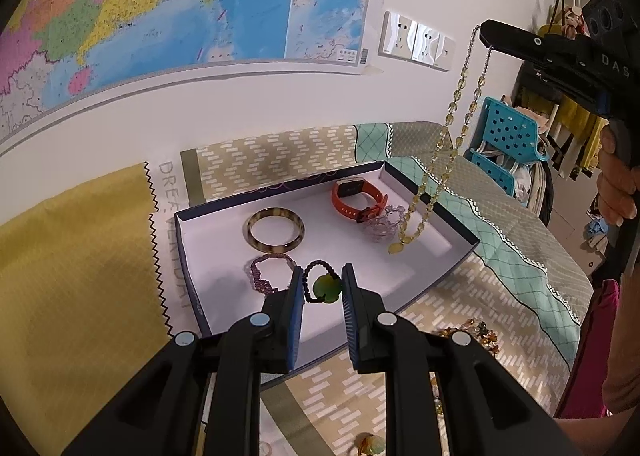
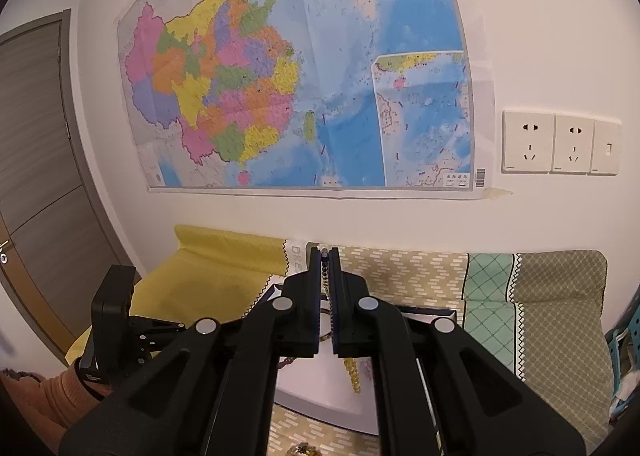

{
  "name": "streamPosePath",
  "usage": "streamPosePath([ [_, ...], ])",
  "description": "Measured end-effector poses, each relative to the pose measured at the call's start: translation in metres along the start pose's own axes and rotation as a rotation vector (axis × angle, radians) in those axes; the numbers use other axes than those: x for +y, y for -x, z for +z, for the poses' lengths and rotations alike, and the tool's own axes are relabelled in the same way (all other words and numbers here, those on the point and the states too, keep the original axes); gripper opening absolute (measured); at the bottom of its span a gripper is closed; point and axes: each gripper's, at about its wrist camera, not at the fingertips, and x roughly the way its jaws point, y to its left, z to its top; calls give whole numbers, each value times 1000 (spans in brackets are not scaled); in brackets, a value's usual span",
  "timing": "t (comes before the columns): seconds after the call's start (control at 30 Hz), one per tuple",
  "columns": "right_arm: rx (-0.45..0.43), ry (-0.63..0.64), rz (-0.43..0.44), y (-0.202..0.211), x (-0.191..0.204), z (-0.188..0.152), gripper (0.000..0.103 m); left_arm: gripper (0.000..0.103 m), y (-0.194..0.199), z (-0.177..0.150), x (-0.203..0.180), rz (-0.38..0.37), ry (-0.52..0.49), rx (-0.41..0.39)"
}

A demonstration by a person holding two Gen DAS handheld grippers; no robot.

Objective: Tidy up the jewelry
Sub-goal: 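Carry the green ring over the box with the left gripper while the right lowers the amber strand into it, then lower the green ring onto the purple necklace and open the left gripper while the right opens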

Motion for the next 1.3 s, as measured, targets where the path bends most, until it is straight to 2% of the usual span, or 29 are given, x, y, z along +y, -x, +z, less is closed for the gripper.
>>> streamPosePath([
  [1.3,89,-47,-5,-41,-24,-20,4,17,-31,0,12,46,16,58],
])
